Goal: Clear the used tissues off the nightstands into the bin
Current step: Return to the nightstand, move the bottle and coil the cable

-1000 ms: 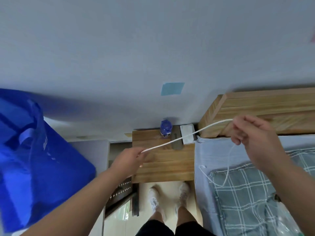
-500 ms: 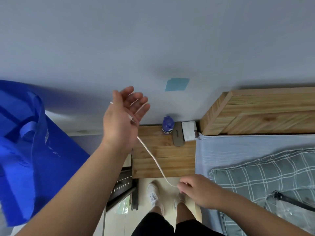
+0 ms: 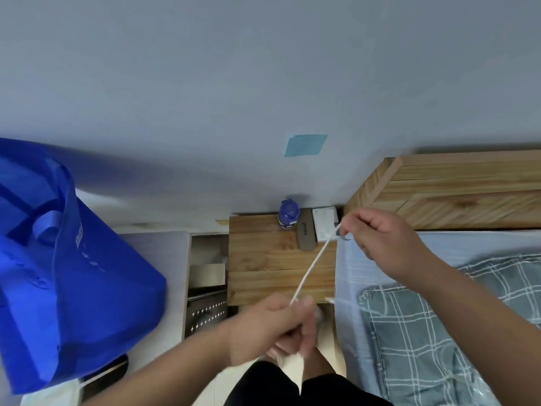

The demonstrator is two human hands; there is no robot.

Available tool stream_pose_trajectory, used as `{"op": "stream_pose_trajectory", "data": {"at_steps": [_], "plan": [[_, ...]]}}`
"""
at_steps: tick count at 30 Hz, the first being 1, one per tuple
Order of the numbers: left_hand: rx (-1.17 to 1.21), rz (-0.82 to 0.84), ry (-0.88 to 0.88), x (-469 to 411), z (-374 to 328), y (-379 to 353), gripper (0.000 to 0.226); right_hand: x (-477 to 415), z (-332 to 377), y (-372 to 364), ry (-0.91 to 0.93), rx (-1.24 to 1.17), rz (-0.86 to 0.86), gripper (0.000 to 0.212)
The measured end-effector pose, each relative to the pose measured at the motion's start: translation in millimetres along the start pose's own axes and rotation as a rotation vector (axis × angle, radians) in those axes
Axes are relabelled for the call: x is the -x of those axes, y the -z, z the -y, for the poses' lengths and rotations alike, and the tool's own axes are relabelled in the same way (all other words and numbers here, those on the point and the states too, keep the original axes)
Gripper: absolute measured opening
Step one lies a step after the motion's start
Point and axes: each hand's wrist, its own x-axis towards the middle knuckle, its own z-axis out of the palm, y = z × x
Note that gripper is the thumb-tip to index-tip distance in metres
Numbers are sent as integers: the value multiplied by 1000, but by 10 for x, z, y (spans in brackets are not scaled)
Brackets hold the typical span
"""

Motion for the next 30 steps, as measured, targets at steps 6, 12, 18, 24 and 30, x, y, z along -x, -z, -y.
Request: {"op": "stream_pose_trajectory", "data": {"at_steps": [6,12,18,24,30], "plan": [[537,-416,-561,-479,-728,26,61,348,-228,-892,-60,-21,279,33],[-502,-745,-167,-580,-210,666,62,375,-86,-637,74,339,401,30],[-358,-112,-39,-324,23,113,93,138,113,-190,183,410,357,18],[660,-52,-333,-412,-515,-79,79,191,-27,-657,-35,-290,321,32],[809,-424,-524,-523,-777,254,78,553,-123,-1064,-80,-123,345,50]]}}
